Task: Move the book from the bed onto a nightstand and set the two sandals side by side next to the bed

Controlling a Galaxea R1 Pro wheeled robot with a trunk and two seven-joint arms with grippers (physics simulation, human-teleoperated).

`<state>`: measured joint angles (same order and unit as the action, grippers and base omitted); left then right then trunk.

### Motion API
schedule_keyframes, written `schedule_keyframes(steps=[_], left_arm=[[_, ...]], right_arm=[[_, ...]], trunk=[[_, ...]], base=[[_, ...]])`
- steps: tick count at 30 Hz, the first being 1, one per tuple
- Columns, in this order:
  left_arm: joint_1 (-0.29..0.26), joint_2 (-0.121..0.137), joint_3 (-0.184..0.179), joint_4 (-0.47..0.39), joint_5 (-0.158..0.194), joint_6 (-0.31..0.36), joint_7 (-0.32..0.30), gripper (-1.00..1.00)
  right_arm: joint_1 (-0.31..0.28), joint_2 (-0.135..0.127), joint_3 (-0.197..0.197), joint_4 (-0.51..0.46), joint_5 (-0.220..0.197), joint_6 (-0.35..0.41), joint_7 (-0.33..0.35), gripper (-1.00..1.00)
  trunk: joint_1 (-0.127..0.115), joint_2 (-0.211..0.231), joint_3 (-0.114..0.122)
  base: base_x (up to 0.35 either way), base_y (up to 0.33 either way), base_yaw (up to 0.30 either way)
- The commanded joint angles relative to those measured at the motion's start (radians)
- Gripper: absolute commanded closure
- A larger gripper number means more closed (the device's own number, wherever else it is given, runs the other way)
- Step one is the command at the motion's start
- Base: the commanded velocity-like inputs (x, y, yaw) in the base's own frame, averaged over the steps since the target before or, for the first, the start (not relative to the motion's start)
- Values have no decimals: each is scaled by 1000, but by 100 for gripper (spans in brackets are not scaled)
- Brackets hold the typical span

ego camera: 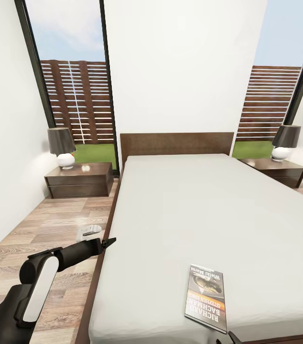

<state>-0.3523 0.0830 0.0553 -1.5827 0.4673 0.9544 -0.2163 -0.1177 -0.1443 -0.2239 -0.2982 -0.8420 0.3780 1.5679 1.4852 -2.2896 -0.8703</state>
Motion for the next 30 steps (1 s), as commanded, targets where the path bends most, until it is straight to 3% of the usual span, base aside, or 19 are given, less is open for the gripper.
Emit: schedule_keyframes(steps=[1,22,30], left_arm=[[-1,0,2,0,-7,4,-9,-100],[-1,0,2,0,-7,4,-9,-100],[-1,0,2,0,-7,4,-9,-100]], right_arm=[[0,1,1,0,-4,11,3,-100],[-13,34,-16,1,-9,13,3,-100],[-24,50,-77,2,-9,13,3,-100]], trunk=[[0,0,-1],[0,0,-1],[0,0,-1]], base=[[0,0,0],[0,0,0],[0,0,0]])
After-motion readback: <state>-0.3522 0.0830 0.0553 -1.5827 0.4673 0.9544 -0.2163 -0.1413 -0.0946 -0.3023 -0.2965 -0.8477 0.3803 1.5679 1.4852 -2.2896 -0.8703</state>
